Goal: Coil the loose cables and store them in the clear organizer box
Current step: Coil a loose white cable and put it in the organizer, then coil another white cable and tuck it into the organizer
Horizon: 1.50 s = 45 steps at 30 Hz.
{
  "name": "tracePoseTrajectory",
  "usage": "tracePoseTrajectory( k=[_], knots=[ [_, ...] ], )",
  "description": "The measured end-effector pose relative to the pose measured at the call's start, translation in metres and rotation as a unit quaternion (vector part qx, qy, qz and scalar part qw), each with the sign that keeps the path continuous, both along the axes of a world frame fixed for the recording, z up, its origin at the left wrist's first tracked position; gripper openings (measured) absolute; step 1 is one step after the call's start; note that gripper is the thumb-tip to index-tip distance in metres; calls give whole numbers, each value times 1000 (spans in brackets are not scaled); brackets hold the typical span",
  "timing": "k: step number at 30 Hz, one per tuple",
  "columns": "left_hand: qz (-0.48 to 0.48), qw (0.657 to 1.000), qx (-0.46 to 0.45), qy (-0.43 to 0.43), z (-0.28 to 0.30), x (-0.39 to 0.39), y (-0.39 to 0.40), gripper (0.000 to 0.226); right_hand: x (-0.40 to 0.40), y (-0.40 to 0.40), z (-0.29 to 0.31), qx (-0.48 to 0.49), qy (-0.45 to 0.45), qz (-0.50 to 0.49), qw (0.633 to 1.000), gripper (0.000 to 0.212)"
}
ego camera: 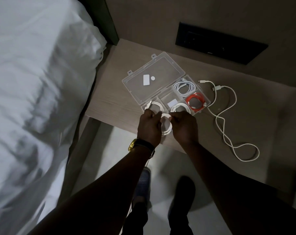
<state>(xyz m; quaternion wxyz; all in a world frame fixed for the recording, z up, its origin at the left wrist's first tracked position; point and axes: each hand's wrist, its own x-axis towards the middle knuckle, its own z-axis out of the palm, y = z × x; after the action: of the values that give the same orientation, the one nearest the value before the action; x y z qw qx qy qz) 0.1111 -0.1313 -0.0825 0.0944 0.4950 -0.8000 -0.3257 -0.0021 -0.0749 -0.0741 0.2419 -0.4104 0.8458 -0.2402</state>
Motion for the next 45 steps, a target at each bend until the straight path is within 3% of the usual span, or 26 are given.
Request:
tracePoseTrajectory(
  k=[7,12,17,24,31,34,40,45],
  knots=[
    [111,987,100,58,1,0,-2,33,6,-1,-10,-19,71,-11,997,13],
    [-39,998,22,40,-3,20,7,25,5,-6,-13,2,89,-5,996,9],
    [-101,994,-44,-9,-6,20,3,21,6,13,-6,-9,83,107,991,17],
    [-30,994,17,-102,1,9,8,21,11,32,-3,89,203,219,950,16],
    [-120,977,21,-175,5,2,7,30,9,34,-2,109,177,274,939,39],
    [-112,979,2,-172,7,7,9,32,4,38,6,53,137,253,956,50],
    [-107,987,-17,-119,7,20,19,38,-12,51,13,-74,92,156,981,36],
    [-81,993,-50,-70,8,24,23,36,-55,53,8,-86,162,23,983,34]
  ],
)
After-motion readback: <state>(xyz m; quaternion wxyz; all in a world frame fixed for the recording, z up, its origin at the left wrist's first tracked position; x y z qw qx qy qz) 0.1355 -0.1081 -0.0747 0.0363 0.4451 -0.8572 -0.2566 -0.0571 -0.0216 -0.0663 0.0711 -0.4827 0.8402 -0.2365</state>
